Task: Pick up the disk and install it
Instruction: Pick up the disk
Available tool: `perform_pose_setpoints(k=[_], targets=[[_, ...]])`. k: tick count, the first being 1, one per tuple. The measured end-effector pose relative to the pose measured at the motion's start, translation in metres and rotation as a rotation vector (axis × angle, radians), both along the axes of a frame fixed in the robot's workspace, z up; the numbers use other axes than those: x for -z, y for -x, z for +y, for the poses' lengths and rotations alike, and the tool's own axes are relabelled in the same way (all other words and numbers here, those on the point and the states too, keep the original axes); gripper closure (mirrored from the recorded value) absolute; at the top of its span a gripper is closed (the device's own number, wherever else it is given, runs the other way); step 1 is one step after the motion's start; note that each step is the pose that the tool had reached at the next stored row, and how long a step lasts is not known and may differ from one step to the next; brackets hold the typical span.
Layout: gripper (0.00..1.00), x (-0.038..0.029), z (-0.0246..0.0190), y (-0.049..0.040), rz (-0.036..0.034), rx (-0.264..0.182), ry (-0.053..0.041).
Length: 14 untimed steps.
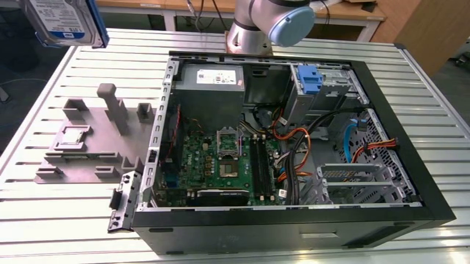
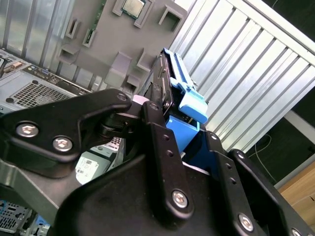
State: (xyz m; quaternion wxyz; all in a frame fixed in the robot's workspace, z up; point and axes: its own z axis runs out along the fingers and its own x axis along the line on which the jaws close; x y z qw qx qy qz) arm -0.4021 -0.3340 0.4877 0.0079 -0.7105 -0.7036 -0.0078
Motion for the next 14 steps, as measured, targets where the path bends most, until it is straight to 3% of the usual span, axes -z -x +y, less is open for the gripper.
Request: perform_pose_setpoints(k=[14], targets=[[0.63,0.0,0.0,-0.0113,0.0,0.0,0.0]])
